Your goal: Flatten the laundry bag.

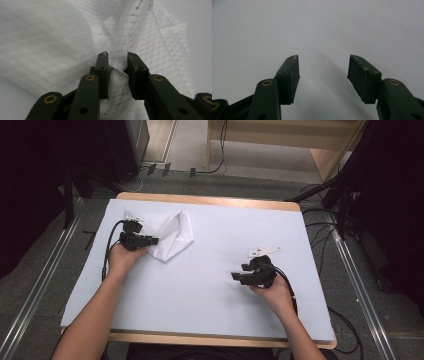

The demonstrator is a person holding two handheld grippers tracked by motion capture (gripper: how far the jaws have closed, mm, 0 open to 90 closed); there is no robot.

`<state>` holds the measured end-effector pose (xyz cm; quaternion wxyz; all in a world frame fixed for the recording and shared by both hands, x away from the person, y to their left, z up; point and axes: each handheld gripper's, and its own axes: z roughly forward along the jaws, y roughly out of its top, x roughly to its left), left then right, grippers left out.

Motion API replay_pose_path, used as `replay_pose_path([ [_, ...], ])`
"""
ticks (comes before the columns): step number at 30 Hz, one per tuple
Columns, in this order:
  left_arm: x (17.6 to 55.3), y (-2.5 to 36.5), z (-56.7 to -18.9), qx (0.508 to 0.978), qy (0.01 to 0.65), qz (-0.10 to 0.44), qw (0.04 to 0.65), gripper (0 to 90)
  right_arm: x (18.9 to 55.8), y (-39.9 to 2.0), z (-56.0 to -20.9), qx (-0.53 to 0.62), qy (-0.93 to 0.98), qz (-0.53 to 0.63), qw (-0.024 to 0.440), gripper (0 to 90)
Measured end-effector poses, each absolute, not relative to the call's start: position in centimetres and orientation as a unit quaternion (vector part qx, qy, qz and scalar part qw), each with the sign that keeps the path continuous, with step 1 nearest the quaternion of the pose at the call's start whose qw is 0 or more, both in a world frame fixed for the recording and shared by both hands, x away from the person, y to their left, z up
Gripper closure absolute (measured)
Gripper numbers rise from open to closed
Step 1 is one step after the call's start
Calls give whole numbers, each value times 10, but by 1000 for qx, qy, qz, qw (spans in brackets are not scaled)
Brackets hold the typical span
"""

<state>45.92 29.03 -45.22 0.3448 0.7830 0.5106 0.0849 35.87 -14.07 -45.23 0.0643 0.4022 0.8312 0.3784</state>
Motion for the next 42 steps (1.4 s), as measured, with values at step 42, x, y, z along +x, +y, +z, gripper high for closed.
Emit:
replay_pose_path([
  [42,406,229,-421,824,416,28,382,566,401,-100,-437,398,821,405,64,468],
])
